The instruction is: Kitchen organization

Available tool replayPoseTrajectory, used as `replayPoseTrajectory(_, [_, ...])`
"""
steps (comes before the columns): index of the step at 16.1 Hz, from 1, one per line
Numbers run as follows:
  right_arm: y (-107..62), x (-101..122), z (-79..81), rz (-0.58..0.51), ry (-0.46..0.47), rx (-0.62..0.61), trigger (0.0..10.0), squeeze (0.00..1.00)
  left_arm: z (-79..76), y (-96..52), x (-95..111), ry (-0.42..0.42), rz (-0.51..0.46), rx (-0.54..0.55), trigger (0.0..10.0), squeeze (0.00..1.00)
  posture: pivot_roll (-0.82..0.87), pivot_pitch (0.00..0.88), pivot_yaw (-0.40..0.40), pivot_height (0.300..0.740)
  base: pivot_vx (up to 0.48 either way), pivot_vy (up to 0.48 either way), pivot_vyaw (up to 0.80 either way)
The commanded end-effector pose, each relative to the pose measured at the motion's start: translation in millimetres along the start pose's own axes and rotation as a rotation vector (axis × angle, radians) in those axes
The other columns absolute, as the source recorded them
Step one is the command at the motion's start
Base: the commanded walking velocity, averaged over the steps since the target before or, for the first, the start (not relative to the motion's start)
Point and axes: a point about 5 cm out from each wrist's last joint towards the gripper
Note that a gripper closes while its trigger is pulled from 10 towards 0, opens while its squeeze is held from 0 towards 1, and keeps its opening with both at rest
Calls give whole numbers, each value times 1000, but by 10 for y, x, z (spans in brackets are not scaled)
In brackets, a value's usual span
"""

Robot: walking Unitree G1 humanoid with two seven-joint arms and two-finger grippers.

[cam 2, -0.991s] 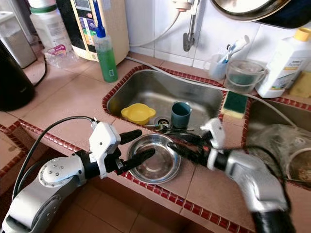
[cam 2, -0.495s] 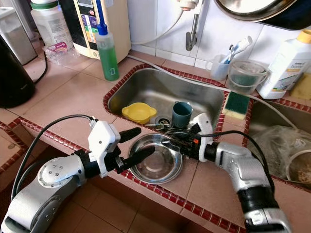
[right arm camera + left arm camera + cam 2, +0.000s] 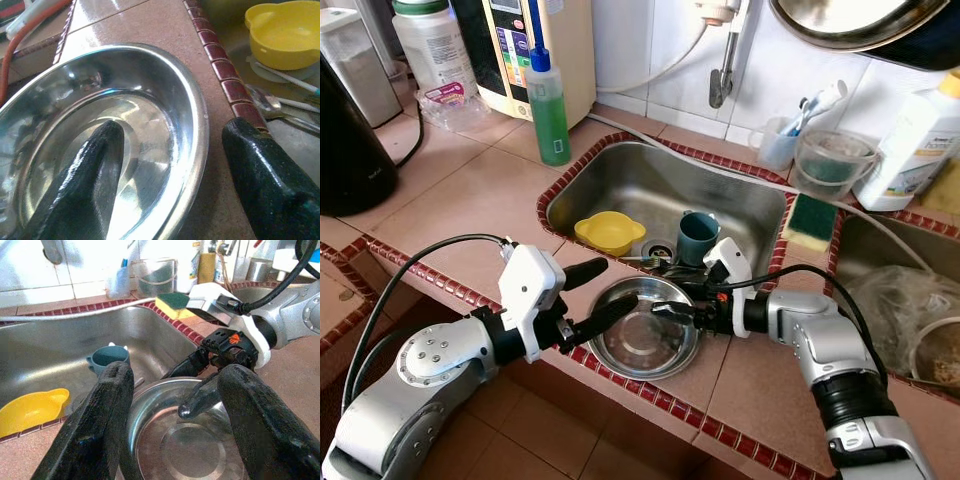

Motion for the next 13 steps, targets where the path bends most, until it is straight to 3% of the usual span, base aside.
replayPoseTrajectory(1, [-4,-134,-16,85,21,19,1922,0,-9,-19,58,10,-21,-1,10000,0,-158,86,-32,740,0,0,0])
replayPoseTrajectory(2, [-18,-150,-6,94,21,39,471,0,-9,-22,64,10,-23,-2,10000,0,-158,85,-33,740,0,0,0])
replayPoseTrajectory(3, [-29,-162,8,104,31,62,0,0,-15,-24,69,9,-25,-6,10000,0,-158,84,-32,740,0,0,0])
replayPoseTrajectory(13, [-29,-169,-37,106,15,40,0,0,-84,-40,72,2,-21,-75,10000,0,-157,71,-26,740,0,0,0])
Point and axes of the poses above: a point about 5 cm out from each wrist's last joint towards the gripper, its own y axis pointing out of the wrist towards the gripper, its own x axis along the axis of the wrist's last joint, z = x × y, and after that the axes turned 13 degrees about y, right-handed
